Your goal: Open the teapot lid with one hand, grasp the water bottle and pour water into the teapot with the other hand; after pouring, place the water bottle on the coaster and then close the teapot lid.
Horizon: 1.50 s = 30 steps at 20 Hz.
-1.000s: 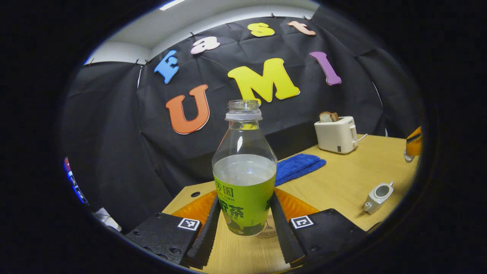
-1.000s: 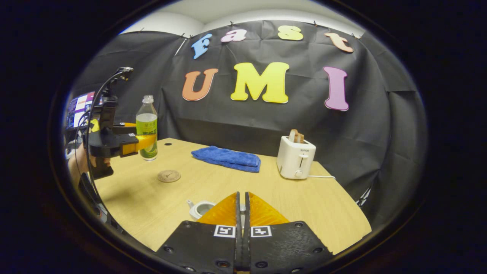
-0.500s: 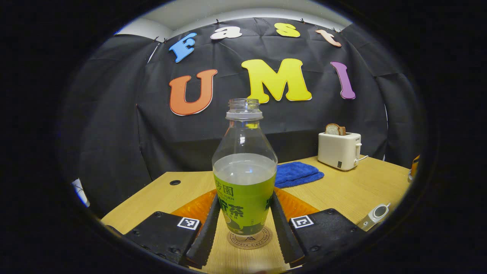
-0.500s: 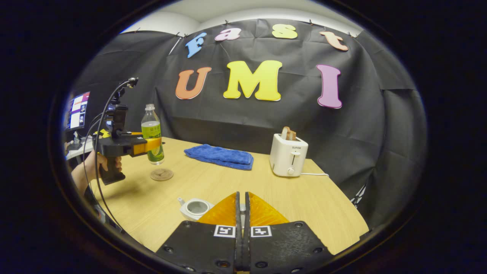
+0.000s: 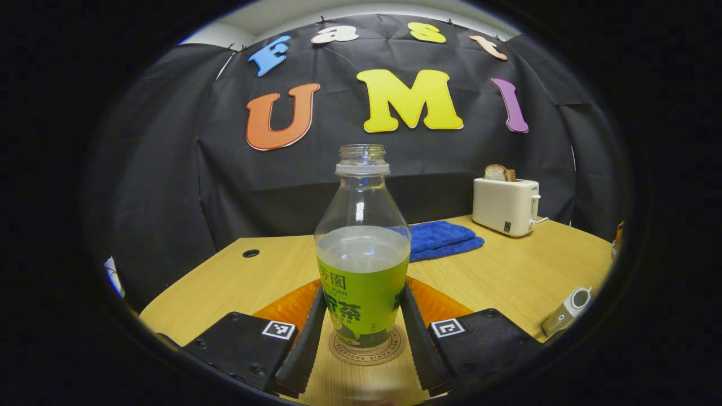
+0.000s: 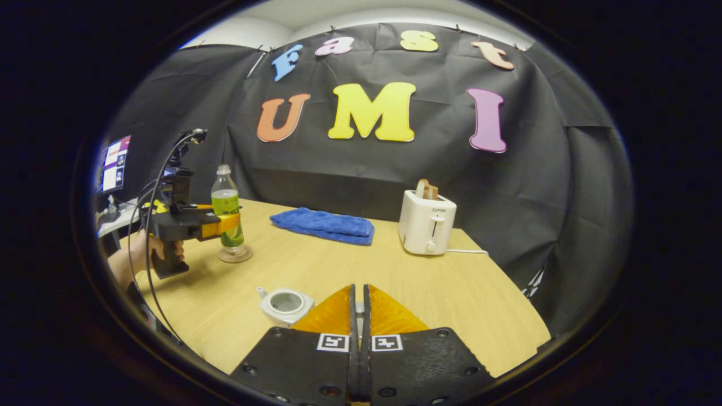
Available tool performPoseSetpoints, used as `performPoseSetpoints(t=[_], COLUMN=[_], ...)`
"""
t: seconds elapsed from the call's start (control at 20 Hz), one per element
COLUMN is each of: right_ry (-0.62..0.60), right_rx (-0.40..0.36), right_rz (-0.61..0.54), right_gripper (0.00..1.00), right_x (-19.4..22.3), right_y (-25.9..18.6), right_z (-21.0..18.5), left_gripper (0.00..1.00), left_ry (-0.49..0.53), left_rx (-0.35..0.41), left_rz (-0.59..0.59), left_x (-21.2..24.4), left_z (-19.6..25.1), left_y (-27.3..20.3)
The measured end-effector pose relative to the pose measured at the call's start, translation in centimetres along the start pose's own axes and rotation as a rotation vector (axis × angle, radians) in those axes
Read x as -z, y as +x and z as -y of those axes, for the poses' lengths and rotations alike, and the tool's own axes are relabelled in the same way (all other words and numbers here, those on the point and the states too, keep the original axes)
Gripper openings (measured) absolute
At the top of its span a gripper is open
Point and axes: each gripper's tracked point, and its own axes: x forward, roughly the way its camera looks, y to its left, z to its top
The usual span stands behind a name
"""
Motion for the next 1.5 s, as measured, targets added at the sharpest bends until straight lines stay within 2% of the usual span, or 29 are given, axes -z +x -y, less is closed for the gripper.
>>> performPoseSetpoints(t=[0.6, 0.7, 0.75, 1.0, 1.25, 1.5], right_ry=[0.002, 0.002, 0.001, 0.003, -0.006, 0.002], right_rx=[-0.002, -0.002, -0.002, -0.011, -0.053, -0.133], right_rz=[-0.003, -0.002, -0.001, 0.013, 0.042, 0.036], right_gripper=[0.00, 0.00, 0.00, 0.00, 0.00, 0.00], right_x=[0.1, 0.1, 0.1, -0.5, -1.7, -1.4], right_y=[-0.1, -0.1, -0.2, -0.5, -0.4, 1.0], right_z=[0.0, 0.0, -0.1, -0.7, -2.9, -6.3], left_gripper=[0.79, 0.95, 1.00, 0.99, 1.00, 0.99], left_ry=[-0.048, -0.054, -0.054, -0.072, -0.114, -0.139], left_rx=[0.000, -0.005, -0.010, -0.030, -0.111, -0.148], left_rz=[-0.038, -0.037, -0.038, -0.011, -0.027, 0.027], left_x=[1.6, 1.4, 1.5, 0.5, 0.4, -1.5], left_z=[0.3, 0.2, 0.2, -0.4, -3.1, -4.8], left_y=[0.3, -0.2, 0.0, -1.6, -6.2, -12.5])
